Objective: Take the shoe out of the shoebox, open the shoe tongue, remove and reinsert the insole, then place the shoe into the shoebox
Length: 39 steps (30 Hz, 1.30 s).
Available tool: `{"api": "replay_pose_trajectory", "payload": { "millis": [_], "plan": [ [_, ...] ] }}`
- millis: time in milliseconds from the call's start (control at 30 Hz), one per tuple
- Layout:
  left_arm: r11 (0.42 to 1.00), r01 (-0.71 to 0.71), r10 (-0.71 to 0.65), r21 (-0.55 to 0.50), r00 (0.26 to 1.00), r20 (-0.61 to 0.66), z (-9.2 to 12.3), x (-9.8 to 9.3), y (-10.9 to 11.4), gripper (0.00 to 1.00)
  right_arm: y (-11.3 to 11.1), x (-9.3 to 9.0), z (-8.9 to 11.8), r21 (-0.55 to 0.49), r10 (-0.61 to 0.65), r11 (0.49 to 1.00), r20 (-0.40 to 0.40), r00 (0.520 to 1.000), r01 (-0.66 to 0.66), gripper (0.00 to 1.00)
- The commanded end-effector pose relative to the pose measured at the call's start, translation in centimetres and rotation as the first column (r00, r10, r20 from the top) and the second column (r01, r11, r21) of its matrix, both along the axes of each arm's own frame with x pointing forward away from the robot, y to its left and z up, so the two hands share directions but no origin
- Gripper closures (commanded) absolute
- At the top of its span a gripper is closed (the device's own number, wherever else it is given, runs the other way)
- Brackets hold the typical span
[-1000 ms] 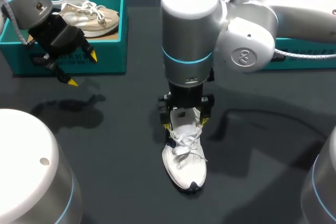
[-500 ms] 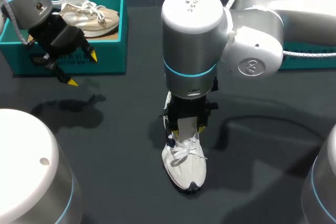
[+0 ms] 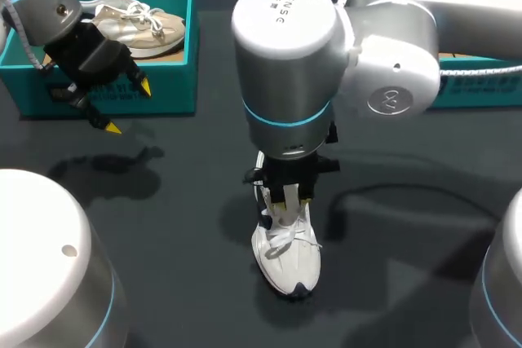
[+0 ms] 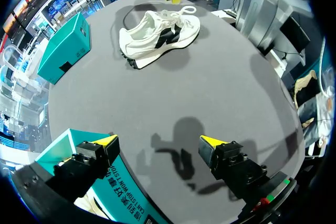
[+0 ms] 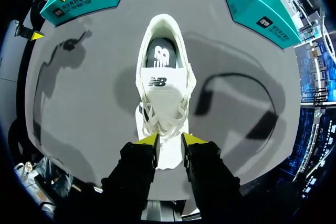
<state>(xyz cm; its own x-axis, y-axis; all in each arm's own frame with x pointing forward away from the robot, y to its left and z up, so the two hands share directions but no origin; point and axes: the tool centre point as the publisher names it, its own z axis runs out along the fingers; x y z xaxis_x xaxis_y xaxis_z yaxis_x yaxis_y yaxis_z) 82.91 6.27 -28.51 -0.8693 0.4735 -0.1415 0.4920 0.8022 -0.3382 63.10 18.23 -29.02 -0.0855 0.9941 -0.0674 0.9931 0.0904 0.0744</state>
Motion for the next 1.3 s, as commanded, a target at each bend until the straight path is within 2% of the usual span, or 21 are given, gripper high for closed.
{"api": "replay_pose_trajectory", "payload": {
  "millis": [33, 267, 400, 533, 900, 1300],
  "plan": [
    [1.0, 0.0, 0.0, 0.001, 1.0, 0.002, 0.0, -0.1, 0.1, 0.0, 0.3, 1.4, -0.7, 0.006, 0.029, 1.0, -0.005, 1.0, -0.029, 0.76],
    [1.0, 0.0, 0.0, 0.001, 1.0, 0.002, 0.0, -0.1, 0.1, 0.0, 0.3, 4.2, -2.6, 0.032, 0.088, 0.996, -0.027, 0.996, -0.088, 0.77],
    [1.0, 0.0, 0.0, 0.001, 1.0, 0.002, 0.0, -0.1, 0.1, 0.0, -0.2, 5.7, -4.4, 0.05, 0.101, 0.994, -0.058, 0.993, -0.098, 0.78],
    [1.0, 0.0, 0.0, 0.001, 1.0, 0.002, 0.0, -0.1, 0.1, 0.0, -0.1, 6.6, -5.6, 0.086, 0.135, 0.988, -0.07, 0.988, -0.129, 0.79],
    [1.0, 0.0, 0.0, 0.001, 1.0, 0.002, 0.0, -0.1, 0.1, 0.0, 0.6, 6.4, -2.9, 0.016, 0.18, 0.984, -0.019, 0.983, -0.18, 0.78],
    [1.0, 0.0, 0.0, 0.001, 1.0, 0.002, 0.0, -0.1, 0.1, 0.0, 0.5, 8.8, -6.1, 0.07, 0.273, 0.96, -0.043, 0.961, -0.269, 0.78]
  ]
}}
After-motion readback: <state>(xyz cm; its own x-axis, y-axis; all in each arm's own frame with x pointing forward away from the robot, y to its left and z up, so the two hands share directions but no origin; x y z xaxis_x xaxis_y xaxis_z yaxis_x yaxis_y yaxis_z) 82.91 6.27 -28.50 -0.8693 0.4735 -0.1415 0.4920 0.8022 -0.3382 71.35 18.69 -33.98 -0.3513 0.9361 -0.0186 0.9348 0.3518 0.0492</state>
